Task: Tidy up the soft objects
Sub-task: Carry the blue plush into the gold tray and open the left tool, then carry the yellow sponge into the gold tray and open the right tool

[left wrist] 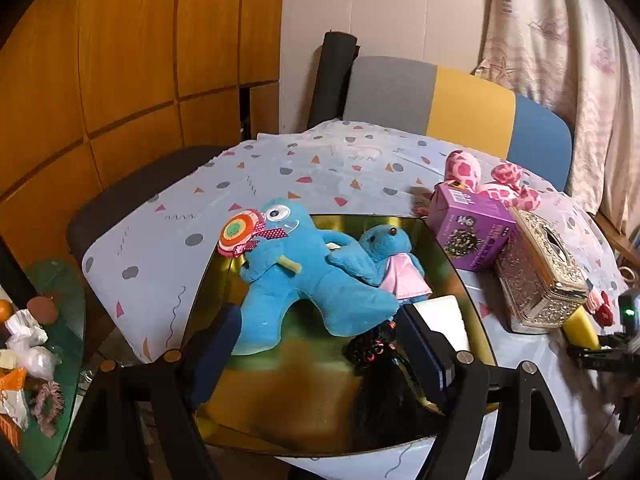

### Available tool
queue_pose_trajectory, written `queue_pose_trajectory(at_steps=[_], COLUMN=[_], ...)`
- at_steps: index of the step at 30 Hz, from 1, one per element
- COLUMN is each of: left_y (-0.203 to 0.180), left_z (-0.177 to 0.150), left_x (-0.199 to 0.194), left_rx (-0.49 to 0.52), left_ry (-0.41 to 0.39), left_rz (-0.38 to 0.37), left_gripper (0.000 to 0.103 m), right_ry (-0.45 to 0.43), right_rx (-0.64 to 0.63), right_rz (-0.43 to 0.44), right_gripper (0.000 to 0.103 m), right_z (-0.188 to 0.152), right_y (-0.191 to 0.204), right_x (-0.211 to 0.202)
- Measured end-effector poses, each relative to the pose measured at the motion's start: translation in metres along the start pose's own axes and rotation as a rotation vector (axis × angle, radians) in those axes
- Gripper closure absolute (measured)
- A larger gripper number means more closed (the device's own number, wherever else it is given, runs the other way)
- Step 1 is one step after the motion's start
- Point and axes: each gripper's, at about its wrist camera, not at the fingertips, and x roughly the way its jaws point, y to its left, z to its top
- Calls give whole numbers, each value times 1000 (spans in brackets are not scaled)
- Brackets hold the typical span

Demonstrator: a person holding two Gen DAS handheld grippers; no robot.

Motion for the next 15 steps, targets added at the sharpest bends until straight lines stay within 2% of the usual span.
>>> queue_pose_trajectory(at_steps=[13,15], left_y=[-5,-4], left_z=[-13,-14], left_x=[-5,-5], left_rx=[10,10], left_ry=[5,6], left_rz=[-10,-11], left_gripper=[22,17], right_ry=[78,57], right_rx=[72,88], right_rz=[-58,-57], right_gripper=[33,33], right_z=[-1,-3], right_y=[3,2], right_x=[-10,-18])
